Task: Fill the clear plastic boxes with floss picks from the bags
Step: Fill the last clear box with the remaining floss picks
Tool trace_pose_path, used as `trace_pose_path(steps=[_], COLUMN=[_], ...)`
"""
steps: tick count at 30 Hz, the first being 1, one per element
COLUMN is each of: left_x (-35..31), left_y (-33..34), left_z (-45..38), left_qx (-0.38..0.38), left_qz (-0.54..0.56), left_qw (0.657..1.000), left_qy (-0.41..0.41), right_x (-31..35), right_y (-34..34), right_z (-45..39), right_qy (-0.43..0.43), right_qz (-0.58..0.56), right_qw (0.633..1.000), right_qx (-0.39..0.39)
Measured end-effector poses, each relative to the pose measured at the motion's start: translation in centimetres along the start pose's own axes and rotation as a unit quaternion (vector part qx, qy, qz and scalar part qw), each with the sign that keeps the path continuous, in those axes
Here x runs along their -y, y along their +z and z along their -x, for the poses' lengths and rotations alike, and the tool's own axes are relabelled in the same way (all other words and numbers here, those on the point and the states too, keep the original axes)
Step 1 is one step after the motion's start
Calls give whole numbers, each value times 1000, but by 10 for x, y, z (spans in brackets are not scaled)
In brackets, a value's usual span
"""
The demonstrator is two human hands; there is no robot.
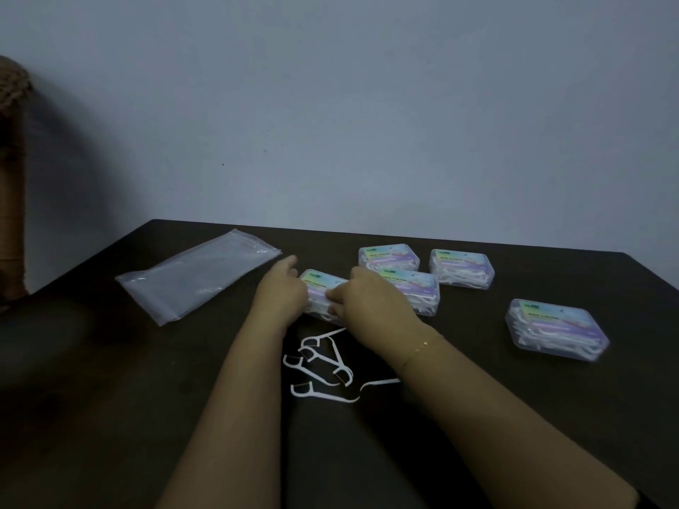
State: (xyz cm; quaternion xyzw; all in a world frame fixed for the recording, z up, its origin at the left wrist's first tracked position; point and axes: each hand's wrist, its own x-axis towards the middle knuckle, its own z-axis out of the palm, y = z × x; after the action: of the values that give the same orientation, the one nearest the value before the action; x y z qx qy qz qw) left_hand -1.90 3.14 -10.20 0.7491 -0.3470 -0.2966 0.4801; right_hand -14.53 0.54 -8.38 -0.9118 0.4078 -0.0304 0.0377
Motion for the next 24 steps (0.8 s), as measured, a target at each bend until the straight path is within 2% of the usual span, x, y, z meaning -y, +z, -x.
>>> trace_pose_path(steps=[2,5,8,9,12,14,19,24], left_x=[-2,-4,-7,-5,0,2,0,2], left_y=[5,10,21,28,44,46,47,47], left_z=[7,15,24,25,26,25,22,16], left_qx=[84,215,312,303,207,173,182,192], left_qz=[-51,-153,-164,-178,-263,-273,-282,-287], left_qw=[995,961,930,929,928,931,927,924], left_qy=[31,78,106,118,165,170,165,164], right_x=[-10,-30,-56,-63,-76,-78,-82,-81], right_y=[-1,-5,-9,-9,-6,-1,6,3], right_z=[19,44,63,68,76,77,79,78], right_qy=[13,39,63,64,21,-12,-55,-73], right_qz=[1,-1,-16,-24,3,34,92,110], right_qw=[1000,999,998,998,998,997,990,988], right_qx=[-2,3,8,-2,-57,-68,-94,-83])
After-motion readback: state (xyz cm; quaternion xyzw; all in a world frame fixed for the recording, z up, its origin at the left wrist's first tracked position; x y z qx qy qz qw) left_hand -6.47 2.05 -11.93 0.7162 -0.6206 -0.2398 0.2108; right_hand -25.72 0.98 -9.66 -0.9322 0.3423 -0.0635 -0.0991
